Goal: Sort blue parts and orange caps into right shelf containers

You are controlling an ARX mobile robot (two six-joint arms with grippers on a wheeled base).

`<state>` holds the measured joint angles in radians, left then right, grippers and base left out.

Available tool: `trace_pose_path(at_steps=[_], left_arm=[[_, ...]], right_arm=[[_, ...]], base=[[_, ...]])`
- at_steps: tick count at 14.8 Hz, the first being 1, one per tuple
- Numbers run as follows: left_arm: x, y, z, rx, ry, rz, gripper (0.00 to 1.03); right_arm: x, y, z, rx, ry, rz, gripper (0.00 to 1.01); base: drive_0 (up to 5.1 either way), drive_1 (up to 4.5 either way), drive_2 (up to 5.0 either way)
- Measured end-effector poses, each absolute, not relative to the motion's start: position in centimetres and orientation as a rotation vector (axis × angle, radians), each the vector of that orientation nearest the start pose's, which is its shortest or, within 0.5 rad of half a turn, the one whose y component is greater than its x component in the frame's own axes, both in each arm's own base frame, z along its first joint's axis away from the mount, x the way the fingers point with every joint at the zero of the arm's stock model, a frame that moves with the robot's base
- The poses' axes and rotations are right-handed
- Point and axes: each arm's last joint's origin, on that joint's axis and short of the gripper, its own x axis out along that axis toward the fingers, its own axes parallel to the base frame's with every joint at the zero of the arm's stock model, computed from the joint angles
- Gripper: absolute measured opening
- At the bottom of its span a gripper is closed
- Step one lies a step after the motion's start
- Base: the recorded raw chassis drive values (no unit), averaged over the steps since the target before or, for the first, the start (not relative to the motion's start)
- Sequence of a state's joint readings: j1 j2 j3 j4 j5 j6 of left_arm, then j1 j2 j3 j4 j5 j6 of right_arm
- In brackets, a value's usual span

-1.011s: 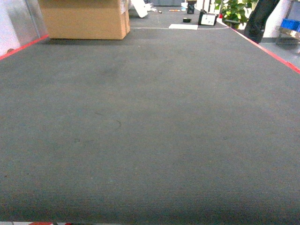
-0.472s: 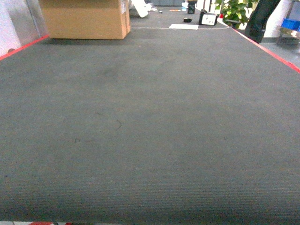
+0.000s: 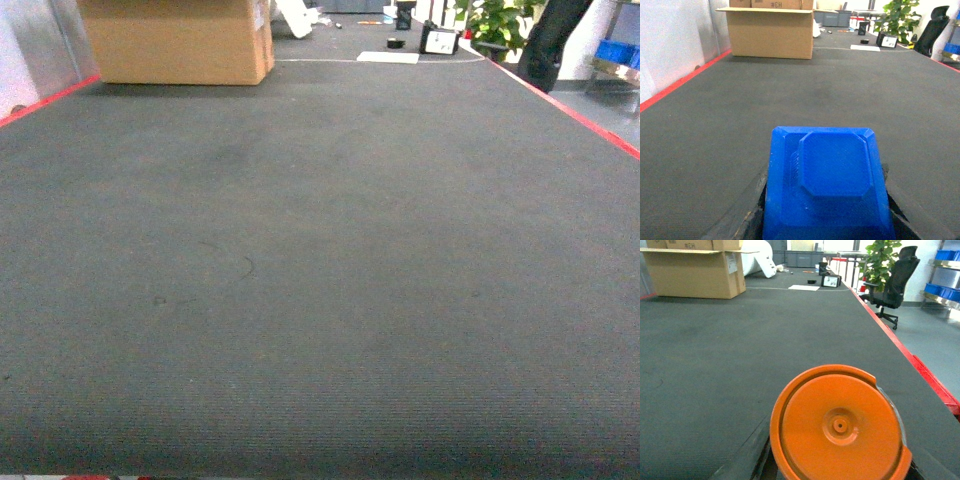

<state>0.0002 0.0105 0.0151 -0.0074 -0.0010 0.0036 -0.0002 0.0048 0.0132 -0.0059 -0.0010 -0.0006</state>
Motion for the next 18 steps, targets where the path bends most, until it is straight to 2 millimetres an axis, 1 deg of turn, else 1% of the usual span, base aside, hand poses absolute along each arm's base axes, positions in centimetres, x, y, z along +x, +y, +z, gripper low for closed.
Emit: trace_pose_path(at_steps=[18], left_arm=[[9.74, -0.01, 16.71, 0.004, 0.003, 0.0, 0.44]], right_arm=[[9.72, 0.0, 16.7, 0.0, -0.002, 0.0, 0.45]], base=[[-1.6, -1.57, -1.6]])
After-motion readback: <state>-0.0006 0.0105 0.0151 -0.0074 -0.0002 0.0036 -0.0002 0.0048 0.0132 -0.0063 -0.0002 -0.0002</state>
